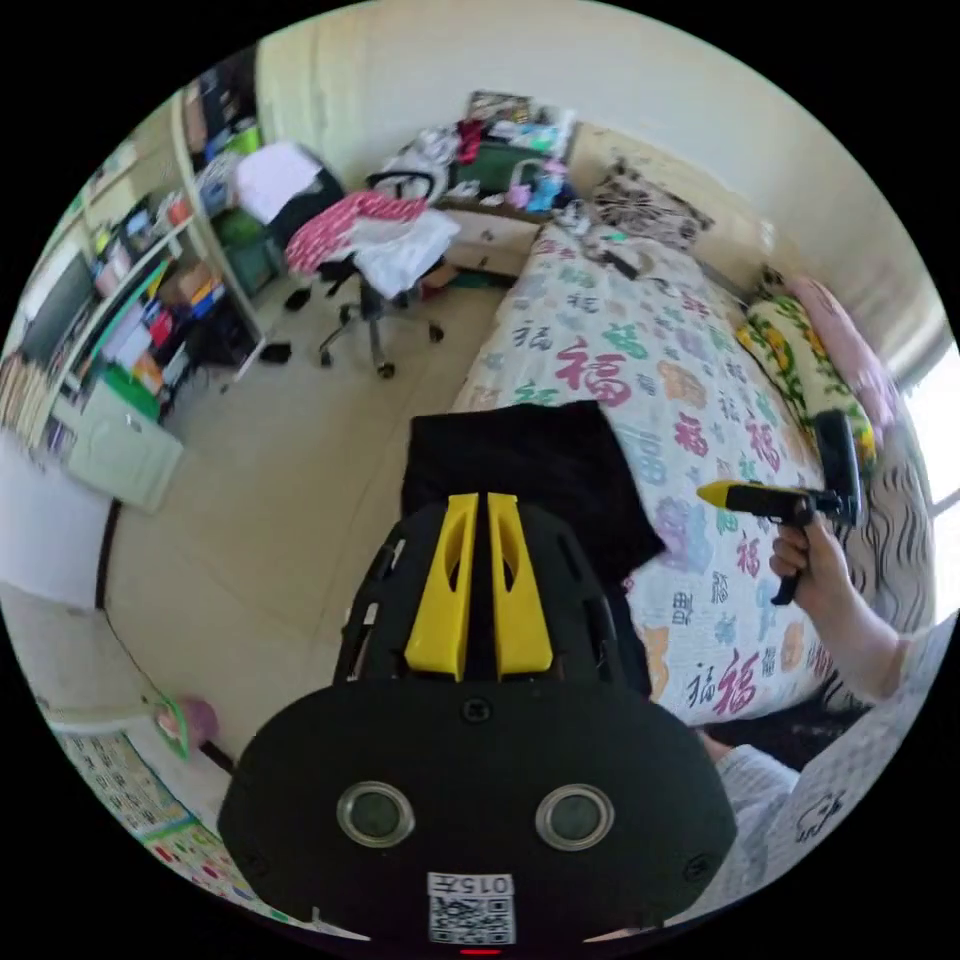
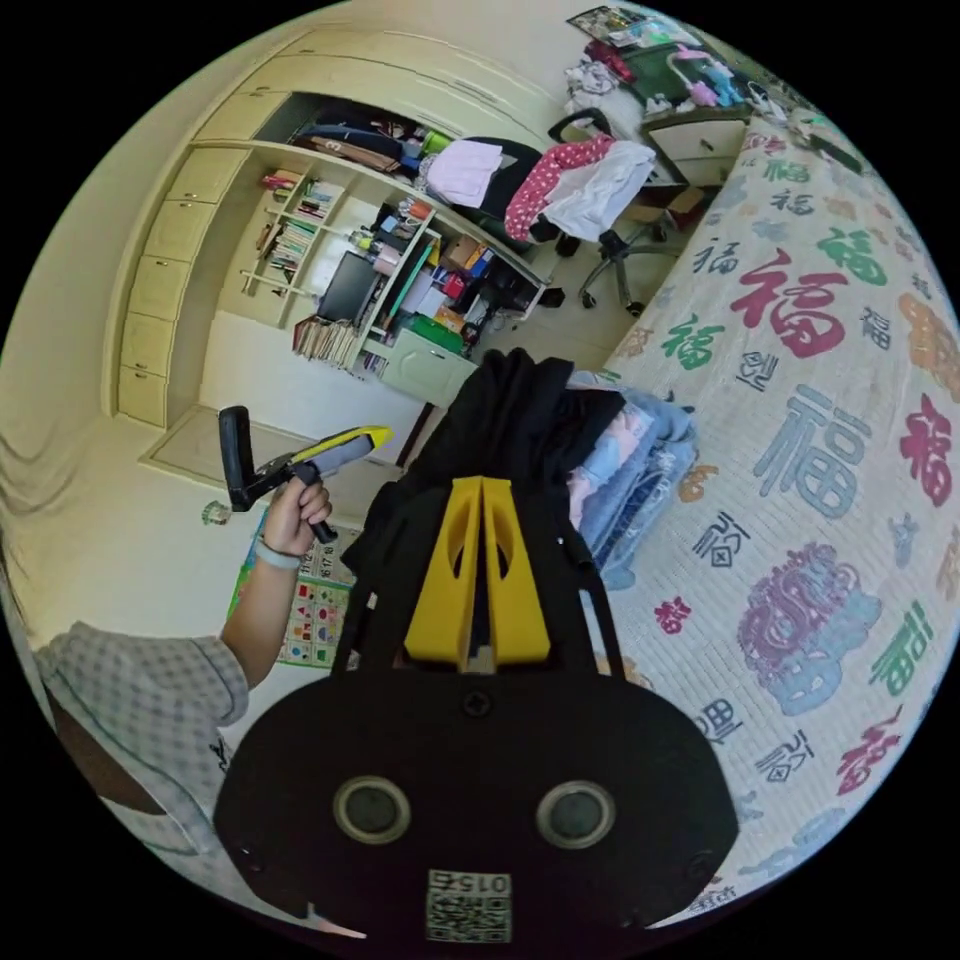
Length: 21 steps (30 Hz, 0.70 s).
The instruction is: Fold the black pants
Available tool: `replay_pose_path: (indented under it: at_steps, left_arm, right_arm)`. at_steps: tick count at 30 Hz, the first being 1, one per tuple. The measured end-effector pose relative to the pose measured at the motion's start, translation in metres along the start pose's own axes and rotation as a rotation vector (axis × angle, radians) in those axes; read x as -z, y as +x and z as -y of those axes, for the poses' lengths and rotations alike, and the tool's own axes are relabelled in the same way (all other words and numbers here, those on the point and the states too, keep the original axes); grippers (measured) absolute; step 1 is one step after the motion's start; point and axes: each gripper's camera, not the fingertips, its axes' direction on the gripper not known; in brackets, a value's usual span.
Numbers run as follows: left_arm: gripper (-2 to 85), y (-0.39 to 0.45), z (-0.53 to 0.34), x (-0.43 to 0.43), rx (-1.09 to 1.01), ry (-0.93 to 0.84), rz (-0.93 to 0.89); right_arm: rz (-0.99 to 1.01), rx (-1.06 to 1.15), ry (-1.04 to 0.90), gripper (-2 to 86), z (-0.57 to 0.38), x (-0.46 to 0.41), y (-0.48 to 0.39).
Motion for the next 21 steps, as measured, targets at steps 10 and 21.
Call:
replay_pose_path:
  at_steps: [10,21]
  left_arm:
    - [-0.8,0.303,-0.051,-0.130,-0.360,-0.275,-0.257]
    - [-0.5,0.533,-0.125,-0.313,-0.251,-0.735,-0.059]
  right_arm:
    - [-0.828,-0.472,-0.097,-0.6,-0.149,0.047,0.076]
    - [-0.632,-0.876,-0.097,-0.7,-0.223,0.021,0.183]
